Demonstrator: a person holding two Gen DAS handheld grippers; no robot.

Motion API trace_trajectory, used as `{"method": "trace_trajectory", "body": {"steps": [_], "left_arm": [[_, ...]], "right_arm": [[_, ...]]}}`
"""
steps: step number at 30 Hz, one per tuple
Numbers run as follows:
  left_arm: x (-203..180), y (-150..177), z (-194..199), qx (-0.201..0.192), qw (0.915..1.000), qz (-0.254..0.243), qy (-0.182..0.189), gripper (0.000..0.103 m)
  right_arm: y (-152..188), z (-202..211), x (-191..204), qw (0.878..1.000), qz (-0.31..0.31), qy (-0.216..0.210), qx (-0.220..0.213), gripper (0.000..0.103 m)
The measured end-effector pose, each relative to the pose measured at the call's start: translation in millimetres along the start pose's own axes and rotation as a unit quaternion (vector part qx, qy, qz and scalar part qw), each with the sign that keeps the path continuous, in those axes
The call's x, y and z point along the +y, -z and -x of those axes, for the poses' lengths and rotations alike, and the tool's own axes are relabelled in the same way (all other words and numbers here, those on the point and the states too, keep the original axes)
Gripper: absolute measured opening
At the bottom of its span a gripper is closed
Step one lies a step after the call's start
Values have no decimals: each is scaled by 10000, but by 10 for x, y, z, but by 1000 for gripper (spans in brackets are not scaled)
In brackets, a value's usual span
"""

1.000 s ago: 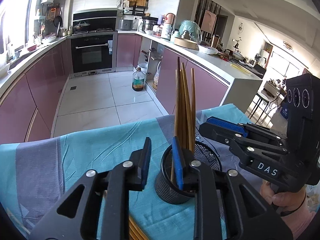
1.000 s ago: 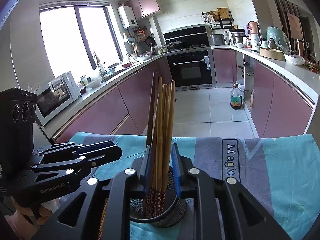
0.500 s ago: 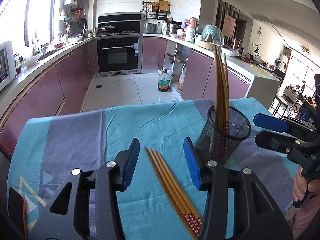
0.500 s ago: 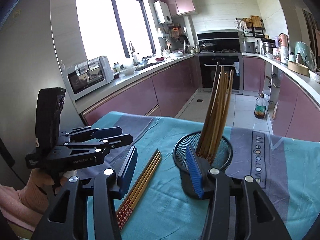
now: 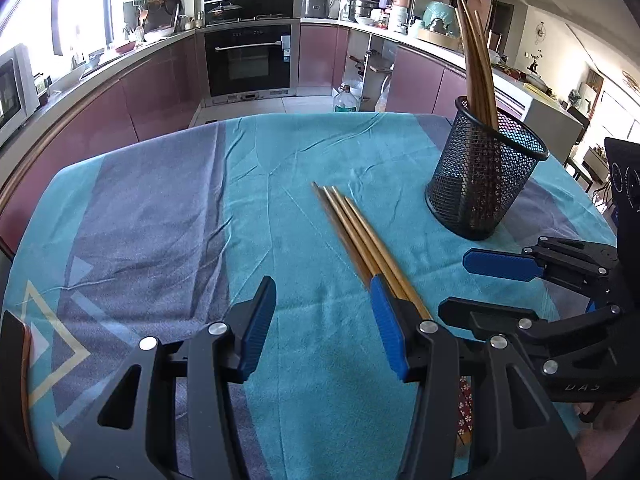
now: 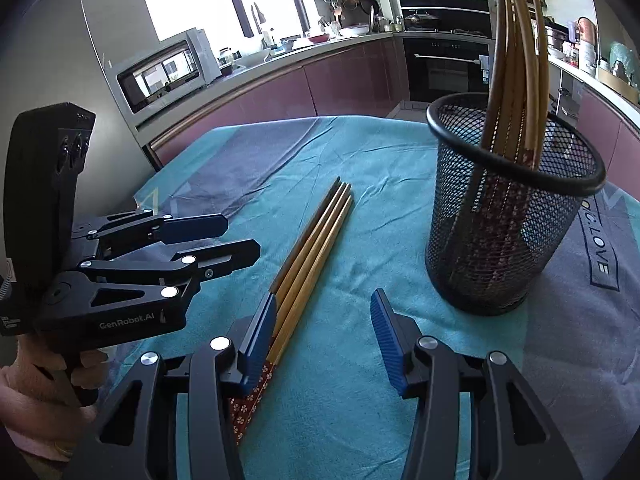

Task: Organize utensils
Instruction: 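Withdraw the right gripper back toward the chopstick row, then lower the right gripper onto another chopstick and close on it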

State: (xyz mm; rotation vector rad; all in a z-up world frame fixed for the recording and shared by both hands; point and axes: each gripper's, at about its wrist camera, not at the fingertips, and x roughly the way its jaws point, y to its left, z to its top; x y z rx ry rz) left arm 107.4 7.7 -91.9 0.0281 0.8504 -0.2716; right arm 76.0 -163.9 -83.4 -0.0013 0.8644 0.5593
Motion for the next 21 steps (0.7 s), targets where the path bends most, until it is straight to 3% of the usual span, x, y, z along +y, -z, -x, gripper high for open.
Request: {"method": "trace_trajectory", "body": {"steps": [9, 21], "left_arm": [[37, 131, -70, 103, 9999, -29, 67, 49], [-156, -17, -209, 269, 9993, -146, 226, 49]], "right_arm": [[19, -95, 21, 9998, 48, 157, 122, 41], [3, -172, 45, 9994, 78, 260, 198, 30]]}}
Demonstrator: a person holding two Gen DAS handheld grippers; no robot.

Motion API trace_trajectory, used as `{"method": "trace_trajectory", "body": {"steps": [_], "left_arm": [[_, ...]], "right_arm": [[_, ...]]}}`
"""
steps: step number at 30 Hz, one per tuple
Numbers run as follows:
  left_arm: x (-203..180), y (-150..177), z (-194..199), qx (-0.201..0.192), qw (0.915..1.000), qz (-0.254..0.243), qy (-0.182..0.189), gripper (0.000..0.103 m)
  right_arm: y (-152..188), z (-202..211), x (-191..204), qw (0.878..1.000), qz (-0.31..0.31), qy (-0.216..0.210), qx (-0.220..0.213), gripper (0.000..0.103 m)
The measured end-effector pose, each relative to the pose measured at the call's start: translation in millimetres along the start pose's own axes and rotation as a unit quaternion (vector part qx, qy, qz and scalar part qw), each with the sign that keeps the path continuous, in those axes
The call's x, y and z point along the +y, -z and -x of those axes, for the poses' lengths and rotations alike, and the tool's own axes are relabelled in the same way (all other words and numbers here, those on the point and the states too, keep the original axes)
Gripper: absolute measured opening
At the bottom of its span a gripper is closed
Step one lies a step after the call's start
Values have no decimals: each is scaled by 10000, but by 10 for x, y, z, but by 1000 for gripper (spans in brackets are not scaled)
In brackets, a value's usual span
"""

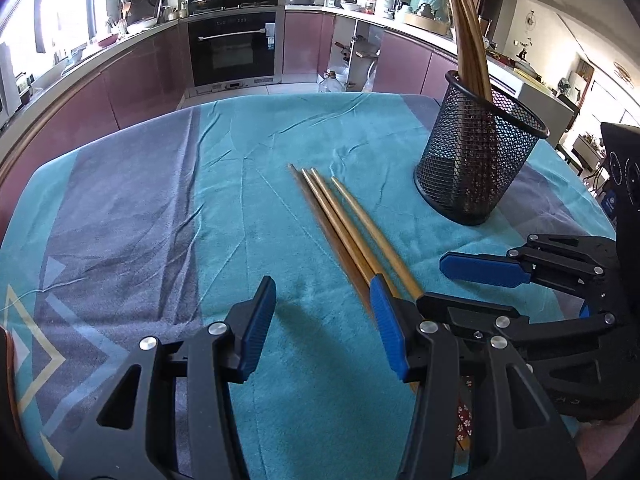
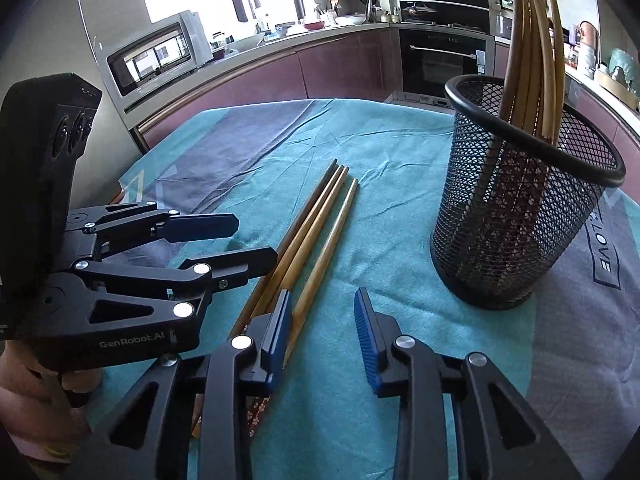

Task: Organize utensils
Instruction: 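Lower the right gripper onto another chopstick and close on it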

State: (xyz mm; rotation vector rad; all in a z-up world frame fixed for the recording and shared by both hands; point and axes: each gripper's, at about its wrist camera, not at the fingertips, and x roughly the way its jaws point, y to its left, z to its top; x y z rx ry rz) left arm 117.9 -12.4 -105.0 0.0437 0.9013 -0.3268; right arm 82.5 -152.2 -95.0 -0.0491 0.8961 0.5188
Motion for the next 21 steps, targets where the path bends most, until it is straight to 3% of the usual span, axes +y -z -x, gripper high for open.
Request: {"method": "trace_trajectory", "body": {"steps": [11, 21], "left_arm": [[-12, -77, -121, 93, 9999, -42, 35, 50], [-11, -64, -112, 140, 9996, -164, 176, 33]], "right_arm": [[3, -24, -45, 9999, -110, -32, 6, 30], [-1, -25, -55, 10000, -67, -11, 21, 29]]}}
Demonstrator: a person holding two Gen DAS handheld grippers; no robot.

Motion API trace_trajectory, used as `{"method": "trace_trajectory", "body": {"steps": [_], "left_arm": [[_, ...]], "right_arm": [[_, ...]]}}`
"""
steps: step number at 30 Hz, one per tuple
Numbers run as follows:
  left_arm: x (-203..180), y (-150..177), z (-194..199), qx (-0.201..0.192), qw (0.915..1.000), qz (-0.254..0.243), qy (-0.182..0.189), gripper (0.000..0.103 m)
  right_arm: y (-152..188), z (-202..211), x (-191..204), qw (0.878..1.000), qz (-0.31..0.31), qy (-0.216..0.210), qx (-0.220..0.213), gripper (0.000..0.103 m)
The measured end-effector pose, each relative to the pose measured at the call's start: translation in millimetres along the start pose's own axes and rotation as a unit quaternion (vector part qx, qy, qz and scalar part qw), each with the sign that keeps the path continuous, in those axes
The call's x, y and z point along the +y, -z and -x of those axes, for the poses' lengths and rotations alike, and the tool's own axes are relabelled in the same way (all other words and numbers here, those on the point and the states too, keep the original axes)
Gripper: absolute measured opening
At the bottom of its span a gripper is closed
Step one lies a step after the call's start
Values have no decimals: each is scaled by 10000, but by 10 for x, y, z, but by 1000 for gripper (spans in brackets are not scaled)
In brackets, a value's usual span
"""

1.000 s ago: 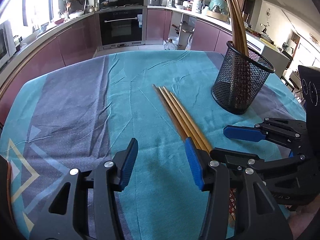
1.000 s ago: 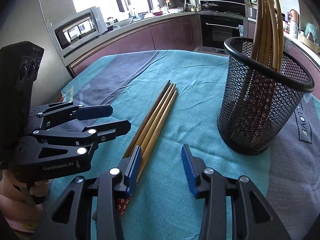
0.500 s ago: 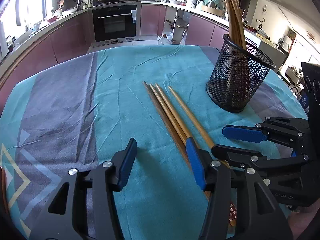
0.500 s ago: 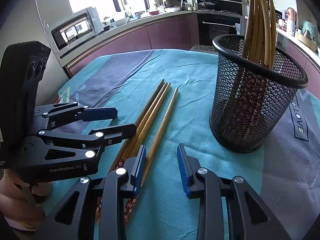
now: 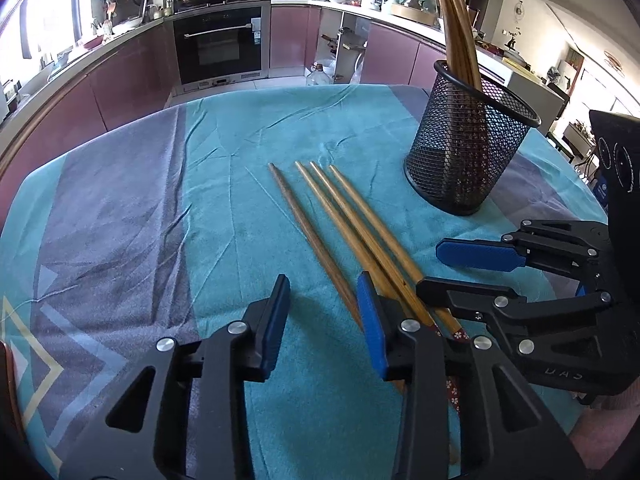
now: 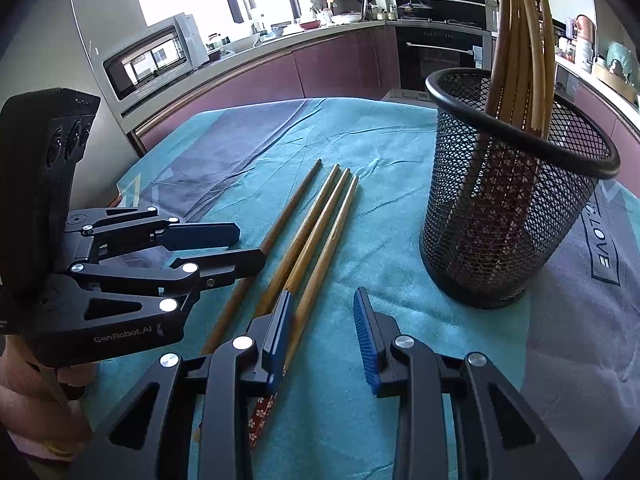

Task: Organize utensils
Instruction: 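Lower the right gripper onto another chopstick and close on it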

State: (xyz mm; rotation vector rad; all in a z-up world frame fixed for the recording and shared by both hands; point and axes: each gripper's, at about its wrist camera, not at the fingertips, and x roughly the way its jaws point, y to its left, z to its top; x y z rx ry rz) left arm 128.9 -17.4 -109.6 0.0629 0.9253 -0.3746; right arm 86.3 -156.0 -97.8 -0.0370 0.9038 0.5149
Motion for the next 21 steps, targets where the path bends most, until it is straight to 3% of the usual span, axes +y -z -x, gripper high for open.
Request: {"method": "trace_trajectory", "body": {"steps": [10, 21], "left_arm": [[77, -102, -113, 54, 9998, 199, 14, 34], [65, -181, -180, 27, 9994, 317, -97, 22]], "right_arm": [[-131, -127, 52, 9998, 107, 147, 39, 21], [-286, -258, 33, 9996, 73, 269, 34, 14]]}}
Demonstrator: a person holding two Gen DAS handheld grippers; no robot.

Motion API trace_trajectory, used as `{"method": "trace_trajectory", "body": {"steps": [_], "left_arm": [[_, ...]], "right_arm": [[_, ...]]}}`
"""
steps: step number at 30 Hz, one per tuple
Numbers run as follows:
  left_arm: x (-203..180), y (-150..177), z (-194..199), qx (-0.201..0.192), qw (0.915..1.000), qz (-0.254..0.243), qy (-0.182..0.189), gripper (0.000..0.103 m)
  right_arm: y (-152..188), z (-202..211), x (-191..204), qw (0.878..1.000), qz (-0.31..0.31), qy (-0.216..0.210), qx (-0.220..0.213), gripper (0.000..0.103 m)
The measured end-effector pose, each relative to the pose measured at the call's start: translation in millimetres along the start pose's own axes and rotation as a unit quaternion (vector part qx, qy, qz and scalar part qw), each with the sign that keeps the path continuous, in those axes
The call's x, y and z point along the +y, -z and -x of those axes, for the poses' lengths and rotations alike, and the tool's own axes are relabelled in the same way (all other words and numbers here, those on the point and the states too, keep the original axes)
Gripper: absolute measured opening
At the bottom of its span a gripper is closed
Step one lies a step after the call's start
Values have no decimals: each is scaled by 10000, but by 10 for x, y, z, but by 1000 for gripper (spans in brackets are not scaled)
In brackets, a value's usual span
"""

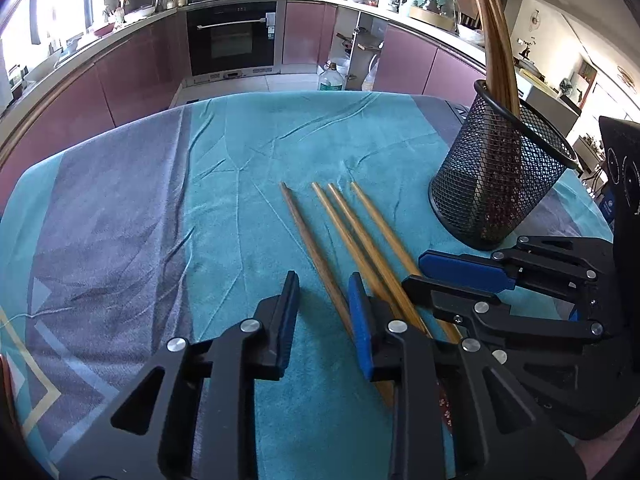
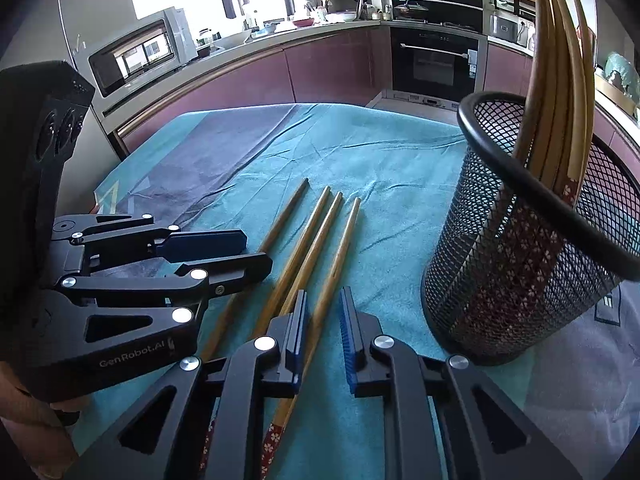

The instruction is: Organize utensils

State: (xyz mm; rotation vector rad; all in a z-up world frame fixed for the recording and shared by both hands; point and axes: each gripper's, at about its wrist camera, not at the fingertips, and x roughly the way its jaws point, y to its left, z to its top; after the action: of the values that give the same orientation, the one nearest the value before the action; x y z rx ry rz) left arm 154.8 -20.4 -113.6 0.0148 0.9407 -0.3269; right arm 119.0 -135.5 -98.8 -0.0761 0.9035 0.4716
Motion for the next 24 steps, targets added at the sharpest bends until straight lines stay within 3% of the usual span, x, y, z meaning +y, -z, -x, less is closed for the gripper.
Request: {"method": "trace_trajectory", "body": {"steps": [5, 24], "left_arm": [[-27, 2, -12, 3, 10000, 53, 50, 12], [-72, 125, 118, -96, 9991, 413, 73, 9]], "right_arm": [[-33, -25, -14, 10000, -48, 23, -12, 10], [33, 120, -186, 9986, -421, -270, -161, 5]]}}
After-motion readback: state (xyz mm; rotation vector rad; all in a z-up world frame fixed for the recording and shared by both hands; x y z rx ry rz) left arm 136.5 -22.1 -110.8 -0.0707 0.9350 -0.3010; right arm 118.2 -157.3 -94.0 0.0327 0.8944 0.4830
